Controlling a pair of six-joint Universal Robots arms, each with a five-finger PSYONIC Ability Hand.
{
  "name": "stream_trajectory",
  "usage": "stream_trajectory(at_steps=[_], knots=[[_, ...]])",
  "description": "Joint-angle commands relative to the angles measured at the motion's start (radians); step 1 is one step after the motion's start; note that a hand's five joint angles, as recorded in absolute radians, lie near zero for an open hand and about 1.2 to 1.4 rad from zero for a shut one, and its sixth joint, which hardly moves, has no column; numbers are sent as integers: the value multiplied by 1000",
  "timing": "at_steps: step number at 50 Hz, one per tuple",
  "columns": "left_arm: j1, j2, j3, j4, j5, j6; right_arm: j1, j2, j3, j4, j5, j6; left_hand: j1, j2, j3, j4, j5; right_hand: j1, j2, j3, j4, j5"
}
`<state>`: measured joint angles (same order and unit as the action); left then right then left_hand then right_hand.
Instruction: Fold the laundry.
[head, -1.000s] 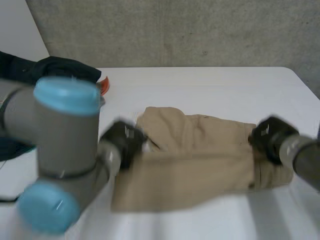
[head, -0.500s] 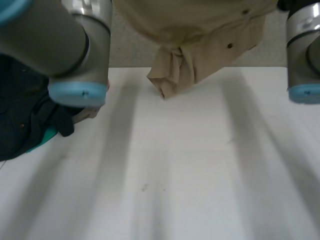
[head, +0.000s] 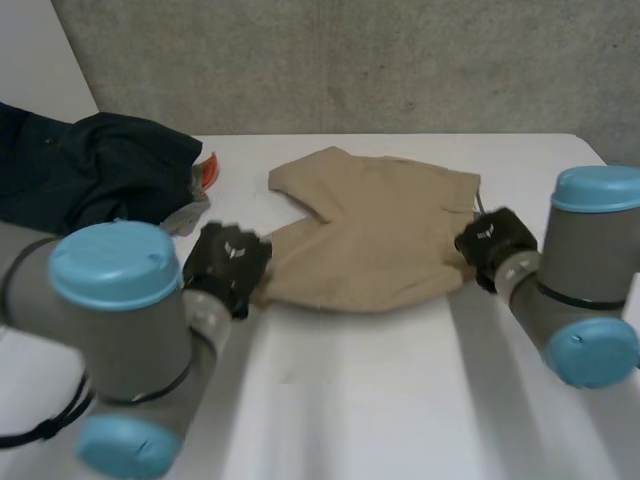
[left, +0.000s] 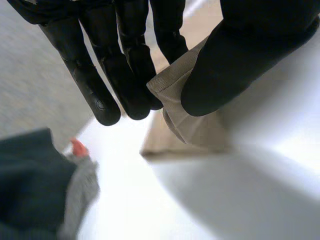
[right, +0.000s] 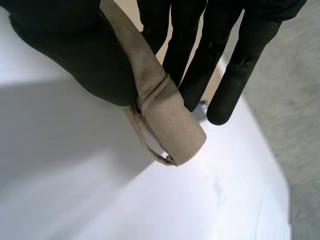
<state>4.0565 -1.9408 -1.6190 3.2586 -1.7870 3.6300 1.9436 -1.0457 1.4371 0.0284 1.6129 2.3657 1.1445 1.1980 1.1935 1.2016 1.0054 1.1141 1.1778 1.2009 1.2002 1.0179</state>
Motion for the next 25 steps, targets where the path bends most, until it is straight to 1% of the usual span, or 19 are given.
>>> stream_trajectory(at_steps=[1, 2, 3, 6, 11, 17, 20, 21, 22, 24, 25], knots=[[-28, 227, -183, -351, 80, 15, -12, -243, 221, 277, -7, -107, 252, 198, 203, 195, 216, 282, 218, 195, 196, 204], [-37, 247, -197, -384, 95, 15, -17, -278, 276, 319, -7, -165, 252, 198, 203, 195, 216, 282, 218, 195, 196, 204], [-60, 278, -223, -445, 124, 16, -20, -290, 301, 336, -5, -196, 252, 198, 203, 195, 216, 282, 218, 195, 196, 204], [-88, 295, -234, -476, 153, 16, -23, -316, 359, 338, -7, -266, 252, 198, 203, 195, 216, 282, 218, 195, 196, 204], [-91, 280, -206, -425, 150, 18, -23, -315, 381, 259, -5, -250, 252, 198, 203, 195, 216, 282, 218, 195, 196, 204], [-83, 227, -159, -395, 150, 22, -34, -309, 401, 246, -15, -227, 252, 198, 203, 195, 216, 282, 218, 195, 196, 204], [-59, 140, -93, -350, 152, 50, -34, -303, 375, 231, -11, -230, 252, 198, 203, 195, 216, 282, 218, 195, 196, 204], [-48, 103, -64, -334, 150, 65, -32, -280, 340, 216, -11, -230, 252, 198, 203, 195, 216, 282, 218, 195, 196, 204], [-25, 32, 2, -301, 146, 100, -28, -260, 312, 205, -11, -230, 252, 198, 203, 195, 216, 282, 218, 195, 196, 204], [-7, -30, 74, -278, 138, 140, -25, -217, 252, 180, -7, -224, 252, 198, 203, 195, 216, 282, 218, 195, 196, 204], [1, -58, 117, -266, 130, 160, -23, -183, 188, 159, -4, -221, 252, 198, 203, 195, 216, 282, 218, 195, 196, 204]])
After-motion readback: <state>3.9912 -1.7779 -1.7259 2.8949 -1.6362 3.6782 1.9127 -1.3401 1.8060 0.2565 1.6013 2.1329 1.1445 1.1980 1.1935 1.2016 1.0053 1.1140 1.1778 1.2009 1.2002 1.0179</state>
